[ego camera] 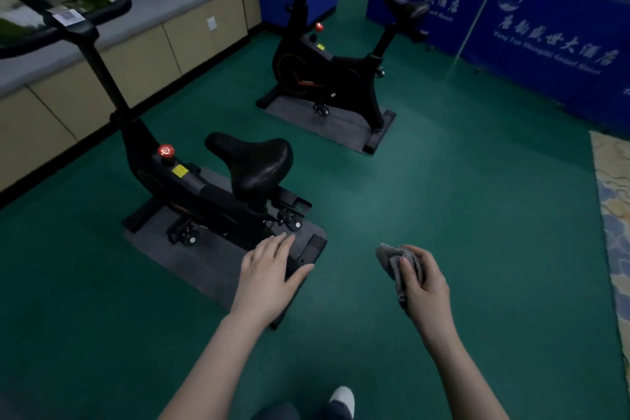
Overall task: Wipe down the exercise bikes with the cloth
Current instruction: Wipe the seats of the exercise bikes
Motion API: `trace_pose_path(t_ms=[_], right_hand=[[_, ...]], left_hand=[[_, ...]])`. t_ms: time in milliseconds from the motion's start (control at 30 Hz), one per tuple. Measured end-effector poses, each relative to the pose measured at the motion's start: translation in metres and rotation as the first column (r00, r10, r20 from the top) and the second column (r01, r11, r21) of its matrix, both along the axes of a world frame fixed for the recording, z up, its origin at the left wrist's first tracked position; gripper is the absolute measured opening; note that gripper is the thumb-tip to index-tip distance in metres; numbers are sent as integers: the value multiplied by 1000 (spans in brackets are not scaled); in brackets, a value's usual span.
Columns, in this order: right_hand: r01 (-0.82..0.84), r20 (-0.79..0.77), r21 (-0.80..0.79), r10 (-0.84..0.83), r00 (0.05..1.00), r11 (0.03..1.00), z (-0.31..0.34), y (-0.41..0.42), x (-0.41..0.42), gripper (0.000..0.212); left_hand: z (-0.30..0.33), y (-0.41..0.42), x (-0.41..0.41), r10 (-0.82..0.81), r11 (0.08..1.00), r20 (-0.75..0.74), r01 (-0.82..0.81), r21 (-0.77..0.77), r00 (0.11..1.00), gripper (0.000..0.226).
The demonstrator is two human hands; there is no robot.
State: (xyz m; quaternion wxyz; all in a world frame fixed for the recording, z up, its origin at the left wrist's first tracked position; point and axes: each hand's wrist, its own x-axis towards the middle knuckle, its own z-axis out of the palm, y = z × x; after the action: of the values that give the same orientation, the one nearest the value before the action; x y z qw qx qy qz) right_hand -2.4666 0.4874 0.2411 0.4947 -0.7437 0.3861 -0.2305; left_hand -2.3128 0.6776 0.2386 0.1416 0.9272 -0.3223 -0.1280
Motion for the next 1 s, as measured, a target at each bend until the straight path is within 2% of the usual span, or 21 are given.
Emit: trace_pose_path(t_ms=[167, 433, 733, 900, 1000], right_hand=[[-90, 25, 40, 89, 996, 995, 1, -44, 30, 12], [-313, 25, 73, 312, 950, 947, -11, -74, 116, 11], [-533, -62, 48, 535, 842, 845, -23, -110, 219, 13], [-595, -63, 57, 597, 799, 802, -20, -127, 264, 12], [-681, -62, 58, 684, 727, 730, -16, -126, 289, 14]], left_hand=[[-4, -30, 8, 96, 995, 4, -96, 29, 995, 72], [-21, -43, 55, 308, 951, -25, -308, 21, 951, 73], [-58, -67, 122, 537, 842, -112, -539, 6, 836, 72], [-60, -78, 139, 604, 795, -87, -606, 6, 792, 69], [-58, -81, 139, 666, 742, -74, -669, -37, 743, 66]])
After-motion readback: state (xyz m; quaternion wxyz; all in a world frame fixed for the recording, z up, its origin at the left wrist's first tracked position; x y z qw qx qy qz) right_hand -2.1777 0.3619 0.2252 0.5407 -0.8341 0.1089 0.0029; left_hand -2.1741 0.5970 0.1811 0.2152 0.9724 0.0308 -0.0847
